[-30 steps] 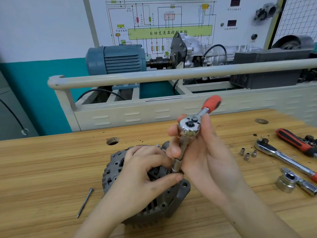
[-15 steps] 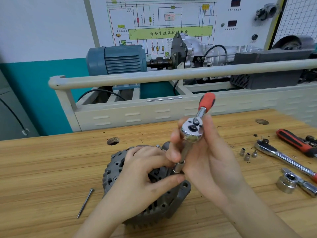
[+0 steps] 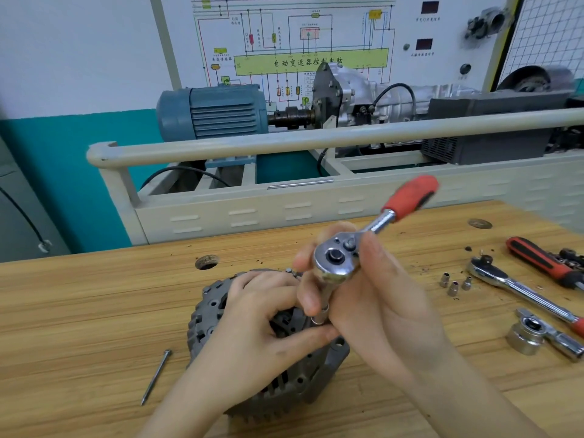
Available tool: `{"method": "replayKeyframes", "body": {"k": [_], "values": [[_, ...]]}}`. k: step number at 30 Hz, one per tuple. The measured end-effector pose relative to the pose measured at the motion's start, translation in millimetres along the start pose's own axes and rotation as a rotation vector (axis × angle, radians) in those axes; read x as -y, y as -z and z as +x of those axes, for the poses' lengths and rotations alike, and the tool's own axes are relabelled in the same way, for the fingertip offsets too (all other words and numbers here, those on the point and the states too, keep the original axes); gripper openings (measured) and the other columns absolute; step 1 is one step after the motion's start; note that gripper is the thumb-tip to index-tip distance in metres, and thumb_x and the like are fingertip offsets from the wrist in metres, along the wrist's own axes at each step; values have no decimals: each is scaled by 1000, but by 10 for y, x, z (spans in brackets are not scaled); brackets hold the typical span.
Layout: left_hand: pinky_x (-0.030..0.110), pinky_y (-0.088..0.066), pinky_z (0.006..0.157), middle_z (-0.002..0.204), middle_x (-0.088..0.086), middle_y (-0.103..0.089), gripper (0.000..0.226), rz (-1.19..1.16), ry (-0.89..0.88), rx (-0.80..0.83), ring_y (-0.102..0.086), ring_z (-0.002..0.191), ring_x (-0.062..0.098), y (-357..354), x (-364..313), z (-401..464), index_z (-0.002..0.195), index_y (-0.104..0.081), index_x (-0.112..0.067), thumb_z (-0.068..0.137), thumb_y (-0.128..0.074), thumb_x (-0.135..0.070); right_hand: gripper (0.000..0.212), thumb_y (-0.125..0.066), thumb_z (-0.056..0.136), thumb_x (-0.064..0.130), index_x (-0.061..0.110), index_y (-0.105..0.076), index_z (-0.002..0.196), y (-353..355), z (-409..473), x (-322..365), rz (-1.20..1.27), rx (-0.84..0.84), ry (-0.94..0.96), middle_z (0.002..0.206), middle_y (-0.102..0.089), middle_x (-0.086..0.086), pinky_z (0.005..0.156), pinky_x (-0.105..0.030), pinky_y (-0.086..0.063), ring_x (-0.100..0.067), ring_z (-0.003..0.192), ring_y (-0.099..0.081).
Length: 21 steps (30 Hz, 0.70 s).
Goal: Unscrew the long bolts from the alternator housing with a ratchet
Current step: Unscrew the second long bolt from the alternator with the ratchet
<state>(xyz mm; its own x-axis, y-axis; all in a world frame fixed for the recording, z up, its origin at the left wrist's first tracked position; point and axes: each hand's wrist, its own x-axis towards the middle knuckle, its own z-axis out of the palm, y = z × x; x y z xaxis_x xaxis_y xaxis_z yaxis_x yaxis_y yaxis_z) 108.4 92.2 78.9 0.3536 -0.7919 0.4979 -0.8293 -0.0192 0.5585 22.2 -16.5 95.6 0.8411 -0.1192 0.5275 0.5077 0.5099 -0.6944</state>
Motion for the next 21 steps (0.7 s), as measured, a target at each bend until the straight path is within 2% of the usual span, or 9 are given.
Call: {"method": "replayKeyframes", "body": {"k": [3,6,11,13,17,21], "values": [[15,-13,101,108,-25,-56,33,38,-20,23,-42,111,-8,2,16,-3,91,-57,-32,72,-52,-59,31,-60,81,45,16,-66,91,6,-6,2,-13,12,-39,81,-69,-2,64,-21,-49,-12,63,-60],[24,-18,101,105,-23,-57,33,37,-27,15,-44,109,-6,-8,25,-10,87,-59,-29,71,-53,-57,30,-64,78,45,17,-67,89,-1,-8,-7,0,15,-31,80,-69,-3,62,-20,-49,-12,63,-61],[24,-21,101,99,-17,-58,42,65,-9,-20,-47,102,-3,-31,45,-5,72,-67,-22,67,-53,-61,27,-78,67,35,17,-65,82,23,-11,-21,44,-56,55,85,-69,-6,65,-24,-50,-14,70,-65],[19,-18,100,103,-18,-57,46,67,-9,-24,-44,103,-7,-33,44,-2,75,-70,-21,67,-52,-63,26,-78,67,34,17,-66,82,35,-9,-16,42,-58,61,85,-69,-6,66,-24,-50,-14,69,-64],[31,-22,104,100,-18,-62,36,39,-6,12,-49,107,-1,-9,41,-4,83,-68,-28,71,-53,-59,30,-70,75,38,14,-68,94,36,2,-17,49,-40,30,85,-70,-5,65,-23,-50,-12,64,-62],[26,-17,104,103,-21,-62,38,17,15,8,-47,111,-3,9,52,-10,84,-69,-31,70,-51,-60,35,-67,77,39,13,-68,100,79,21,-9,87,-60,24,85,-69,-3,65,-22,-49,-11,62,-60]]}}
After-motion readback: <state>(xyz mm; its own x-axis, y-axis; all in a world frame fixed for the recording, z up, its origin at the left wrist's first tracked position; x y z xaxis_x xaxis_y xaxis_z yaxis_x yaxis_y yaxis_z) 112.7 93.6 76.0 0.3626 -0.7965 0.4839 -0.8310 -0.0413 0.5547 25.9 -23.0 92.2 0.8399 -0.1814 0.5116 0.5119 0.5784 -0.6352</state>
